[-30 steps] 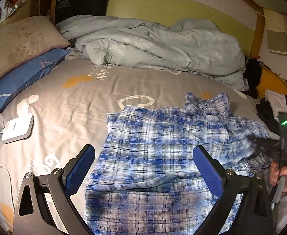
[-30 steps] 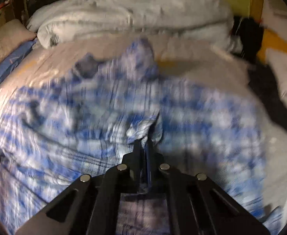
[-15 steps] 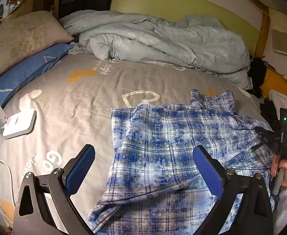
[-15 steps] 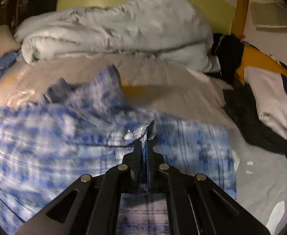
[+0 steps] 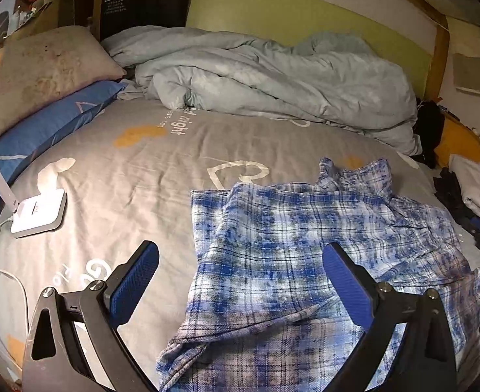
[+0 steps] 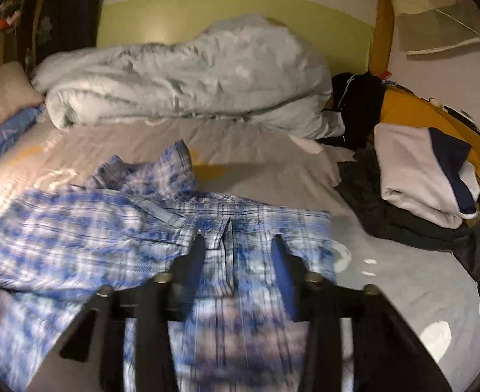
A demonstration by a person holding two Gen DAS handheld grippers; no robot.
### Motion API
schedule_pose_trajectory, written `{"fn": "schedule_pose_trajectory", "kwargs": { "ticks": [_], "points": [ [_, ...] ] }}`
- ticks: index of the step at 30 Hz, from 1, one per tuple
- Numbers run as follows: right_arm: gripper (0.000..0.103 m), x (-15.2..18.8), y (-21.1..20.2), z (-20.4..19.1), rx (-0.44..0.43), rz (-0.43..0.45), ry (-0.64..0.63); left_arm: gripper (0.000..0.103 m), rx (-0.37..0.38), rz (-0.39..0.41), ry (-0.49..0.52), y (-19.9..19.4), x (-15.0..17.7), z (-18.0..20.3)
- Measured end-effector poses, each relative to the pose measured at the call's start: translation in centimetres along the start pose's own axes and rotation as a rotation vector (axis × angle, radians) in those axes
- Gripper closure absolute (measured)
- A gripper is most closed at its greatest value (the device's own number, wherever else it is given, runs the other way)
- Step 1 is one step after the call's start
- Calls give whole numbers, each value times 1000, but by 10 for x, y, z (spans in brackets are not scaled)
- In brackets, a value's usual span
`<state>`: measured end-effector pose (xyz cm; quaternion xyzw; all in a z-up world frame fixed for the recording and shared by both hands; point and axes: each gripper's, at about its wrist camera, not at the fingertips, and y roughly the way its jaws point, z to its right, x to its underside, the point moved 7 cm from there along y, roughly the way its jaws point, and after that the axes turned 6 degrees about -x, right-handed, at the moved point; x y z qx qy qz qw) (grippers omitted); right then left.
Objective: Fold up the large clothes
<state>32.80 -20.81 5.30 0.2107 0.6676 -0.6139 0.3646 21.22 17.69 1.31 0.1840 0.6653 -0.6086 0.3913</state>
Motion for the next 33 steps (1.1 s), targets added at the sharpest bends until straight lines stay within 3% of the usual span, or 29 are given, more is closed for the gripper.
{"fn": "schedule_pose_trajectory", "kwargs": {
  "ticks": [2, 4, 12, 19, 23, 33],
  "points": [
    [49, 5, -19, -1, -6, 17, -12, 3, 14, 9, 21, -4, 1, 7],
    [30, 10, -43, -2, -13, 61, -4, 3, 28, 24, 40, -11, 2, 14],
    [3, 32, -89, -4, -57, 97, 81, 3, 92, 119, 132, -56, 10, 53],
    [0, 58, -102, -9, -60, 83, 111, 0, 159, 121, 153, -78, 27, 73],
    [0, 71, -102, -12, -72, 54, 130, 0, 145, 127, 176, -85, 40, 75],
    [0, 93, -106, -25, -95, 16, 136, 0, 134, 37, 206, -74, 82, 79]
  ]
}}
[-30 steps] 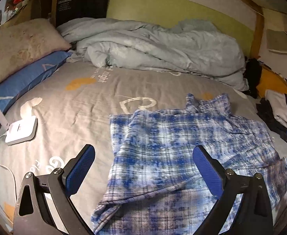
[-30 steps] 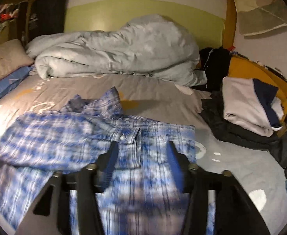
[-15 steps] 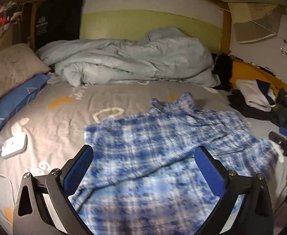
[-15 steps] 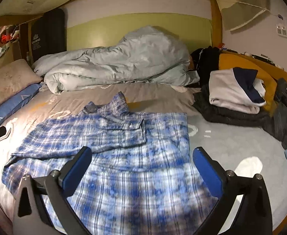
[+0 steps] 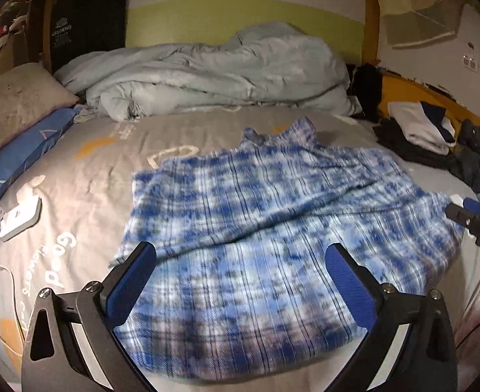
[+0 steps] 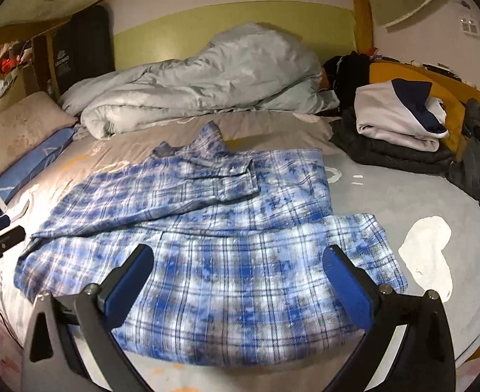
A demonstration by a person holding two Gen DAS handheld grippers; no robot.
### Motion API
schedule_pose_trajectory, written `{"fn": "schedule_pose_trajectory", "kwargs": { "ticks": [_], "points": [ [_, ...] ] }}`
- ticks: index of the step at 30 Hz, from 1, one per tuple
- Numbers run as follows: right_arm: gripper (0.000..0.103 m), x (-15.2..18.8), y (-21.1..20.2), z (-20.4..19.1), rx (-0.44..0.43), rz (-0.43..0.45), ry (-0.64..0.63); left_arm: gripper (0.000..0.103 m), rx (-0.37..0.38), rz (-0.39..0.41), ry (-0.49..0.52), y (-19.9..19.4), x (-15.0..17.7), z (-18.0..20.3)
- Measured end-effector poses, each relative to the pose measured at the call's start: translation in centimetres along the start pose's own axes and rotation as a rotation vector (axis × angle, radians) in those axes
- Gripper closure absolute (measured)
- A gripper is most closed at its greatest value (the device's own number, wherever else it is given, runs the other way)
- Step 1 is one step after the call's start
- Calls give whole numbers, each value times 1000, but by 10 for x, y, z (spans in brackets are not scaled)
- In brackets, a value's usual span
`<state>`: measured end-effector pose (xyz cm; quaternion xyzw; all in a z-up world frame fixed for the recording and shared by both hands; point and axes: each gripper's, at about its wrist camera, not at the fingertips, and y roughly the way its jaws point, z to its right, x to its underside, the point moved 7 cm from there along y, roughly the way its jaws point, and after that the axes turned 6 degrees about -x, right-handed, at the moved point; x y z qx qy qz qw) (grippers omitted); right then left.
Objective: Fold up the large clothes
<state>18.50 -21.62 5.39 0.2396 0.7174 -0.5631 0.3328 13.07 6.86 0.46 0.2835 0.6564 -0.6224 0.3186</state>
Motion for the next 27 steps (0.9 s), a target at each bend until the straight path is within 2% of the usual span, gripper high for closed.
{"fn": "schedule_pose_trajectory", "kwargs": {
  "ticks": [8, 12, 16, 19, 22, 25, 27],
  "points": [
    [0, 10, 1, -3, 12, -24, -21, 0, 15, -31, 47, 3, 19, 13],
    [0, 20, 4, -8, 0, -61, -44, 0, 10, -38, 38, 5, 35, 15],
    [0, 46, 20, -21, 51, -166, -162, 0, 24, -73, 146, 9, 54, 34],
    [0, 63, 26, -37, 25, -225, -250, 0, 33, -118, 291, 17, 71, 57],
    [0, 76, 30, -51, -18, -274, -317, 0, -2, -165, 408, 27, 90, 72],
    [0, 91, 36, -60, -34, -324, -382, 0, 12, -194, 454, 30, 101, 80],
    [0, 99, 43, -63, -11, -349, -423, 0, -1, -209, 453, 35, 104, 80]
  ]
}}
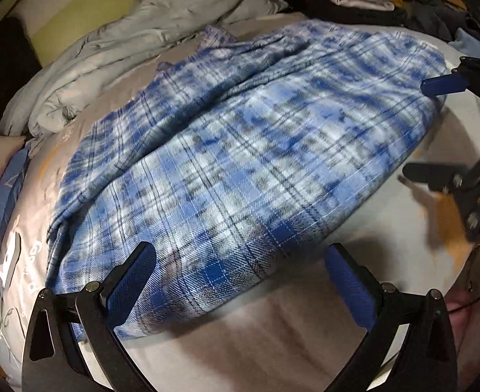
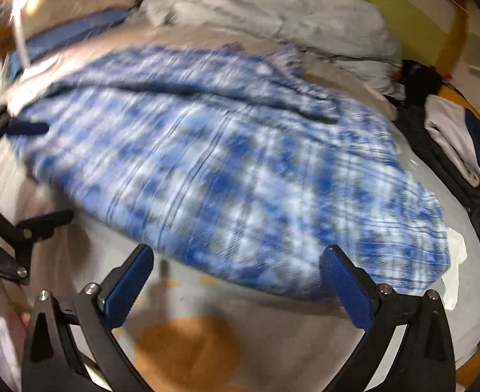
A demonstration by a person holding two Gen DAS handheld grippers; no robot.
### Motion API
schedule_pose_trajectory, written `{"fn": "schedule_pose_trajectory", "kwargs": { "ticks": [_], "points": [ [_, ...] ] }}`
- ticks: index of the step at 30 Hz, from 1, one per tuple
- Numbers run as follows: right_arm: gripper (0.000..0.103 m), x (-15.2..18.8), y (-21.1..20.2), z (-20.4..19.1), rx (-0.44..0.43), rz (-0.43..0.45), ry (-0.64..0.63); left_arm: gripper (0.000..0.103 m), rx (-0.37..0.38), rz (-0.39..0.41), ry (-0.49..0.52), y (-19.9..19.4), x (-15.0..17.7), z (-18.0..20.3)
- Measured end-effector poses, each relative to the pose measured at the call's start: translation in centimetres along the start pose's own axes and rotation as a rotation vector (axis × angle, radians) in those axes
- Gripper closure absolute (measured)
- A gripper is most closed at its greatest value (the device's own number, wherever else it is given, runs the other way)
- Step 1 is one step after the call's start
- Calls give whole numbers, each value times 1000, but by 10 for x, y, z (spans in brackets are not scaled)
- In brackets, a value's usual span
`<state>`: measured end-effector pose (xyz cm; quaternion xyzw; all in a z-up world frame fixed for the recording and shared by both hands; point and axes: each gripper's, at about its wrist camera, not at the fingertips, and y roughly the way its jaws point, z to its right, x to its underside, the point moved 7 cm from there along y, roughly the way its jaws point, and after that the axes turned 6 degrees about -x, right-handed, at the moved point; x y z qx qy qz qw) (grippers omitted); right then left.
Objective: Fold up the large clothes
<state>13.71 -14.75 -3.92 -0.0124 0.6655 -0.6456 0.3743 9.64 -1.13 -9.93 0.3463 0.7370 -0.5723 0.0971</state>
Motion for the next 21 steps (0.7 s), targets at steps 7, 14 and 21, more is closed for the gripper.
{"fn": "schedule_pose_trajectory", "kwargs": {
  "ticks": [7, 14, 21],
  "points": [
    [0, -2, 9, 25, 167, 13, 15, 0, -149, -40, -169, 20, 0, -43],
    [0, -6, 4, 93, 361, -6, 152, 4, -295, -101, -449, 29, 18, -117],
    [36, -4, -10, 145, 443, 28, 284, 77, -325, -47, -463, 17, 14, -125]
  ]
}}
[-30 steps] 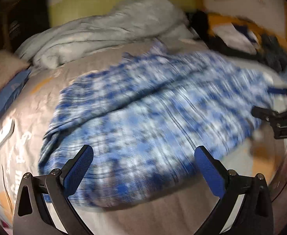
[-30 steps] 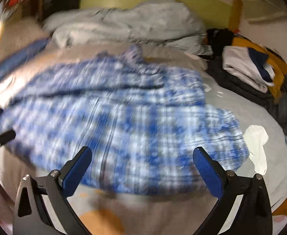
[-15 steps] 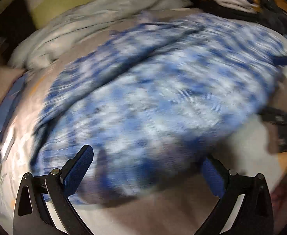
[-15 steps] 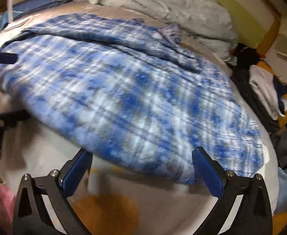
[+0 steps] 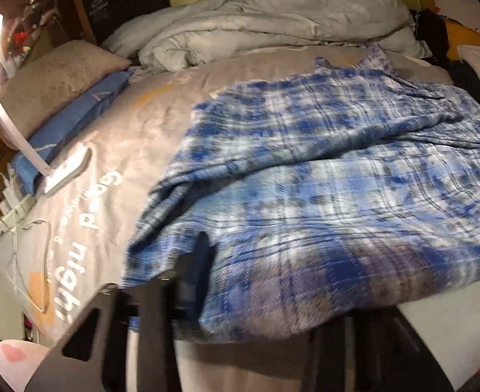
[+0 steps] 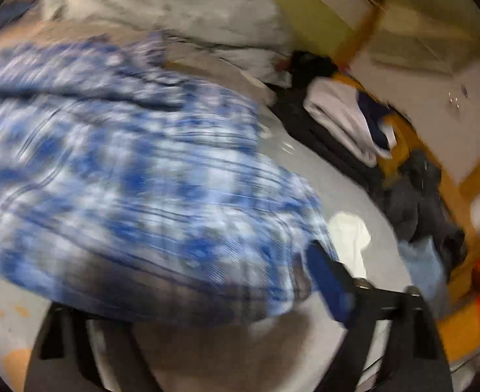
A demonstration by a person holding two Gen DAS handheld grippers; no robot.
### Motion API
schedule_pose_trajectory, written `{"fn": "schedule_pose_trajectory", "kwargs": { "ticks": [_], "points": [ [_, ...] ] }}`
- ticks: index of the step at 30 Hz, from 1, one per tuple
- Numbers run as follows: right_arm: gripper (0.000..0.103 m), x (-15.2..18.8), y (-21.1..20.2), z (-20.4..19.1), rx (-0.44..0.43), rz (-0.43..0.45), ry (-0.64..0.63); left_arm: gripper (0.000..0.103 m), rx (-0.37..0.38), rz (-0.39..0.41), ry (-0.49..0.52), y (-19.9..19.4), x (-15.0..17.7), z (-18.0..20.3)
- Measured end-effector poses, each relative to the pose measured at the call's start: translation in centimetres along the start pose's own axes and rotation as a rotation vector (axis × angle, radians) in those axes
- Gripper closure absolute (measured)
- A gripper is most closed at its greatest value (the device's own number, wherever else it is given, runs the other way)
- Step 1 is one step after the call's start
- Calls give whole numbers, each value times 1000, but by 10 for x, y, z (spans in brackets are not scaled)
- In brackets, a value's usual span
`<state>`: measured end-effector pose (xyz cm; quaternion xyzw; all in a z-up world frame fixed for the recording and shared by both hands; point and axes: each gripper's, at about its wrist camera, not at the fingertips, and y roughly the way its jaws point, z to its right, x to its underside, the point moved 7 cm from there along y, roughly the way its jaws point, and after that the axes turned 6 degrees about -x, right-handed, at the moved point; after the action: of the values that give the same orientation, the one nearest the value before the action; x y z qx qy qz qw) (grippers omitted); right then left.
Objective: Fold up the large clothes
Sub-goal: 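Grasp the hem with the left tool while the right tool grasps the hem too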
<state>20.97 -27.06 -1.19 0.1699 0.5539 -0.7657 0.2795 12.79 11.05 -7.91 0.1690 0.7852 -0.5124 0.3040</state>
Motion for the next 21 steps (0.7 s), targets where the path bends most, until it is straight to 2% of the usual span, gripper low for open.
{"fn": "schedule_pose_trajectory", "kwargs": {
  "ticks": [1, 2, 3, 4, 5, 9, 11, 15, 21],
  "points": [
    [55, -1, 3, 9, -17, -11, 52, 80, -4, 6, -14, -1, -1, -4],
    [66, -1, 5, 15, -33, -18, 86, 82, 10, 10, -35, -4, -3, -6],
    [80, -2, 5, 21, -86, -14, 132, 87, 24, 17, -57, -8, -4, -9],
    [90, -4, 2, 25, -140, 1, 177, 89, 33, 33, -76, -12, -7, -12],
    [93, -6, -3, 26, -170, 20, 202, 91, 46, 56, -90, -15, -11, -13],
    [97, -15, -34, 30, -248, 112, 248, 94, 79, 192, -138, -47, -27, -27],
    [98, -15, -53, 34, -307, 141, 279, 95, 93, 226, -162, -60, -31, -37],
    [98, -12, -88, 46, -327, 206, 291, 95, 173, 239, -221, -85, -30, -59],
    [98, -15, -116, 48, -316, 225, 235, 95, 135, 223, -158, -102, -16, -63]
  ]
}}
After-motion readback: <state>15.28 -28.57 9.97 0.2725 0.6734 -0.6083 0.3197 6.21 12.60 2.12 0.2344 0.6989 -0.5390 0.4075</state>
